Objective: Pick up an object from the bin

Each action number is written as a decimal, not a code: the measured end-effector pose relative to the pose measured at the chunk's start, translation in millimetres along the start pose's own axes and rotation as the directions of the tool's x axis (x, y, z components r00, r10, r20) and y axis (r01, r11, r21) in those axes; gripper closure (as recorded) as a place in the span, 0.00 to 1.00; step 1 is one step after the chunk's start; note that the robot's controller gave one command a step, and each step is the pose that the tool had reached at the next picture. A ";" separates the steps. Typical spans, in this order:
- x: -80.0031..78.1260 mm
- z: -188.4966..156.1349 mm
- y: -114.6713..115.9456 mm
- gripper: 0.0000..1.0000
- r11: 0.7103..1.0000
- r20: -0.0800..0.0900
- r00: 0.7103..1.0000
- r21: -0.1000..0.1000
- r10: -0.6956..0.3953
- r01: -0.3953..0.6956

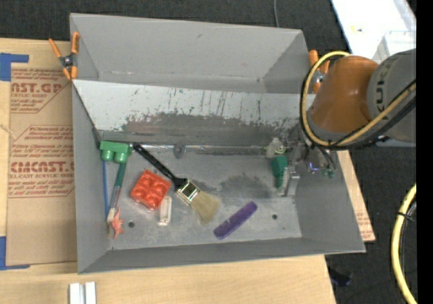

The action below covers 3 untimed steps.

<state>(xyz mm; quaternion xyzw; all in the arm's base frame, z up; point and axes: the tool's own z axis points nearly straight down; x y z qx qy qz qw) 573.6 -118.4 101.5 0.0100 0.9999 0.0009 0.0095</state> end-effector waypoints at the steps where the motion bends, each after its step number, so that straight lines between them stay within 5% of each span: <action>1: 7.1 7.8 -12.0 0.00 1.000 0.005 1.000 0.002 0.022 -0.022; 2: -6.7 17.3 -27.0 0.00 0.998 0.008 0.998 -0.001 0.069 -0.069; 3: -18.3 28.2 -29.7 0.00 0.999 0.003 0.999 0.003 -0.040 0.040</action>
Offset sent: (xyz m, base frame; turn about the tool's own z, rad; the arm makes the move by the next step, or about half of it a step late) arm 0.0045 -0.0287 -0.0168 0.0707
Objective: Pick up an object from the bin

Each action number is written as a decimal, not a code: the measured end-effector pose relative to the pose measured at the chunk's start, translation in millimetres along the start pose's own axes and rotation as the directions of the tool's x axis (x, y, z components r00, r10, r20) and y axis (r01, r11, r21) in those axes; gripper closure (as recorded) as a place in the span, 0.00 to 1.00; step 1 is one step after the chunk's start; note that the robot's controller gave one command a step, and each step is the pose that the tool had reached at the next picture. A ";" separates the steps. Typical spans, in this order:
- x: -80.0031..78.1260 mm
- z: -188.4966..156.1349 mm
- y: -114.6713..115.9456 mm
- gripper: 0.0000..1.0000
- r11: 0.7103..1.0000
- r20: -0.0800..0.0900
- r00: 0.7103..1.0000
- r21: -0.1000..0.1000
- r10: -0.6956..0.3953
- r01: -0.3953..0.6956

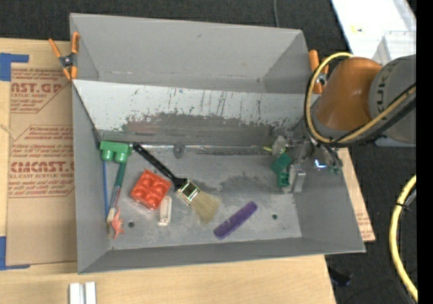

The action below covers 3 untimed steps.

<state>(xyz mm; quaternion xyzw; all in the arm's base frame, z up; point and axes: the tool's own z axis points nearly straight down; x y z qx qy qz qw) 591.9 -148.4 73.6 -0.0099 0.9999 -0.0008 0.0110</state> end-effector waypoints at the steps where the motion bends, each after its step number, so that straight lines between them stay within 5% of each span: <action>1: -0.2 0.6 -0.4 0.00 1.000 0.000 1.000 -0.002 0.028 -0.028; 2: 47.6 2.6 1.8 0.00 0.999 0.000 0.999 -0.002 0.036 -0.036; 3: 49.0 2.5 -0.7 0.00 1.000 0.005 1.000 0.000 -0.003 0.003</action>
Offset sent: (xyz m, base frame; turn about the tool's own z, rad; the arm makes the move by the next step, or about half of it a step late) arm -0.0472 -0.0004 -0.0036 0.0367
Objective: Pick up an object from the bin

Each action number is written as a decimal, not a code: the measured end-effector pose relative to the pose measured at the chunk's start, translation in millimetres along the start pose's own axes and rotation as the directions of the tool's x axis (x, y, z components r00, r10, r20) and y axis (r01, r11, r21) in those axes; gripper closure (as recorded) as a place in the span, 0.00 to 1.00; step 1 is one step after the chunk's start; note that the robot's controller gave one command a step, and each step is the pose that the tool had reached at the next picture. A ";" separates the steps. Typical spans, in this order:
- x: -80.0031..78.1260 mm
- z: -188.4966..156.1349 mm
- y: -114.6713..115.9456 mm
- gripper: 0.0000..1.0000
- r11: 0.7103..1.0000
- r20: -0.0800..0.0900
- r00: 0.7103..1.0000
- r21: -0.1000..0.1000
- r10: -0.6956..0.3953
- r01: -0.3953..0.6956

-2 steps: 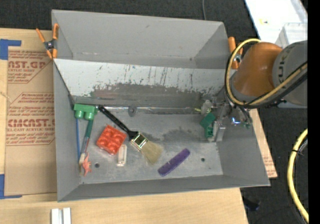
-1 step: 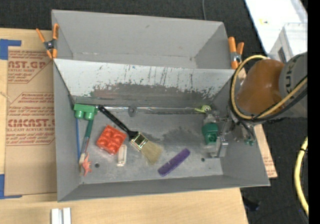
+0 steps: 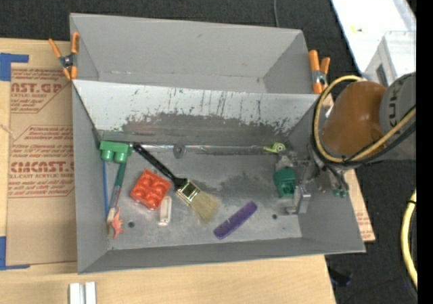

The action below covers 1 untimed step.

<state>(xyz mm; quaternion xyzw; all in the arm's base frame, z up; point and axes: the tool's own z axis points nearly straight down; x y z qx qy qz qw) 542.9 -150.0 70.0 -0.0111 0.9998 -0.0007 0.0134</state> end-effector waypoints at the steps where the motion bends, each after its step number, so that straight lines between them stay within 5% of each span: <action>1: -29.5 0.7 -2.1 0.00 0.959 0.000 0.959 -0.001 -0.284 0.284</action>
Offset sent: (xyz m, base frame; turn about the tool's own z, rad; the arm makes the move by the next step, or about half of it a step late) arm 0.0472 0.0047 0.0000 -0.0914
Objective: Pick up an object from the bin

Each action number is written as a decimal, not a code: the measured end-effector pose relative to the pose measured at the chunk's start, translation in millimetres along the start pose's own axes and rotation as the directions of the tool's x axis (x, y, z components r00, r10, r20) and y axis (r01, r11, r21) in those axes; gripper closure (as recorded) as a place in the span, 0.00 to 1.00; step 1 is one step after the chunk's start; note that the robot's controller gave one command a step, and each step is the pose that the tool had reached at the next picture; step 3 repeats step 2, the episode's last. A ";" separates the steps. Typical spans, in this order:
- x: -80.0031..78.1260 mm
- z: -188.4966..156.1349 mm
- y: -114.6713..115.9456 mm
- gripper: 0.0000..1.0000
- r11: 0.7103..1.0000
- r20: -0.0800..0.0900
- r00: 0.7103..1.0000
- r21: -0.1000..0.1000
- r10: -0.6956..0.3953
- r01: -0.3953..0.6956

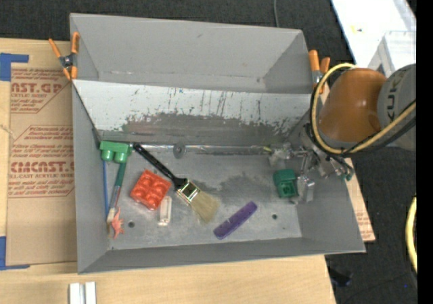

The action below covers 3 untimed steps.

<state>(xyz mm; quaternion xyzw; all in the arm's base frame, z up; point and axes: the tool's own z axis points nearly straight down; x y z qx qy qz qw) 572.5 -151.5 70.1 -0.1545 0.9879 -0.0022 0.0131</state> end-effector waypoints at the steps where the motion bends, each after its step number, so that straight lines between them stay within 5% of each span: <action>1: -19.9 0.4 1.4 1.00 0.981 0.001 0.981 -0.001 0.195 -0.195; 3: -19.9 0.4 1.4 1.00 0.981 0.001 0.981 -0.001 0.195 -0.195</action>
Offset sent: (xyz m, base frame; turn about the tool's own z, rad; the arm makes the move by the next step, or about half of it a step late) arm 0.0000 0.0000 0.0000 0.0000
